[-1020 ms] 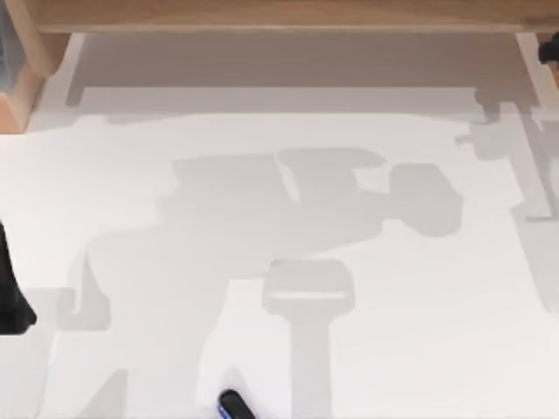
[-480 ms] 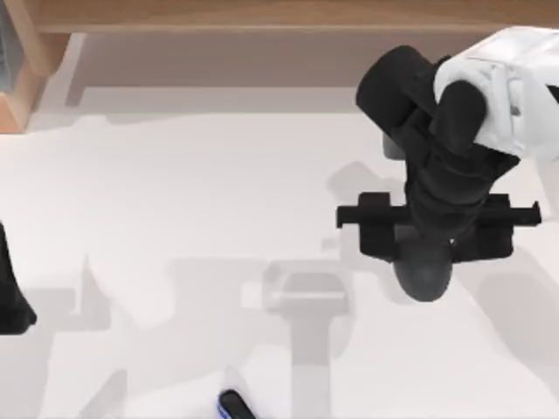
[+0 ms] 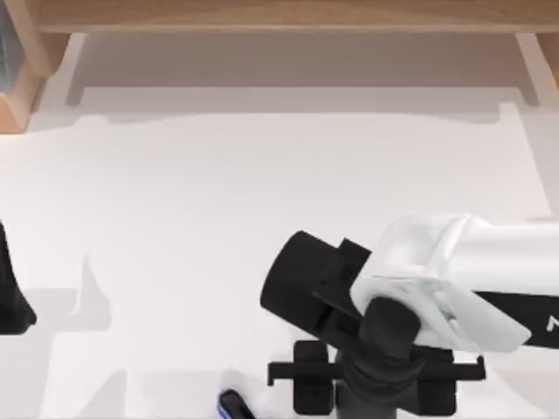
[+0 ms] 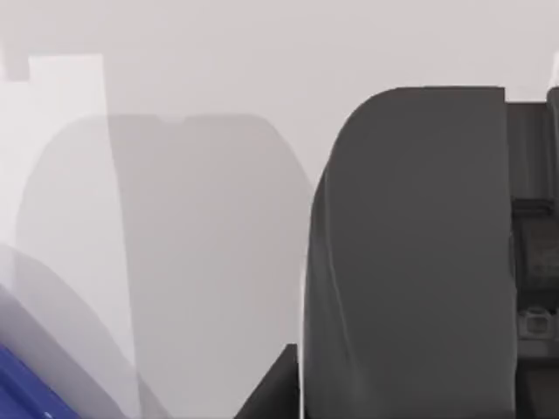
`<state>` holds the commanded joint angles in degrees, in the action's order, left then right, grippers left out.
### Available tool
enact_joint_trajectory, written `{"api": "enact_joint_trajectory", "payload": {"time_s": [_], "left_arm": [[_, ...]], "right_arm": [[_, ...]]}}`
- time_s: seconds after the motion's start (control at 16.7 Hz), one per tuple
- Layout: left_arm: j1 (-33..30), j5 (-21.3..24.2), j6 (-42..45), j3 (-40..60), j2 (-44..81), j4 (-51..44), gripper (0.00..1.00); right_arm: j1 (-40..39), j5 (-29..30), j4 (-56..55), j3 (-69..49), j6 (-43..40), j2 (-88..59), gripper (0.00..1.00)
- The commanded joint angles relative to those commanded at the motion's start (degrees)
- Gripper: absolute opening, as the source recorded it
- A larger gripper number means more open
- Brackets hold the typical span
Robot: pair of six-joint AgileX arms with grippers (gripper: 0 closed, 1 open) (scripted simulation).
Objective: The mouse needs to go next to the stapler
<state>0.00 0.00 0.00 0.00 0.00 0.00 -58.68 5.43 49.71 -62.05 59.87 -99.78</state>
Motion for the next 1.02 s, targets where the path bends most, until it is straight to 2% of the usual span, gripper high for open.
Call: {"api": "enact_joint_trajectory", "payload": {"time_s": [0.24,1.02], "left_arm": [[0.0,0.0,0.0,0.0,0.0,0.0,1.0],[0.0,0.0,0.0,0.0,0.0,0.0,1.0]], "right_arm": [[-3.7,-0.1,-1.5,2.2,3.2,0.6,0.0],[-3.6,0.0,-2.3,1.3,3.5,0.6,0.0]]}}
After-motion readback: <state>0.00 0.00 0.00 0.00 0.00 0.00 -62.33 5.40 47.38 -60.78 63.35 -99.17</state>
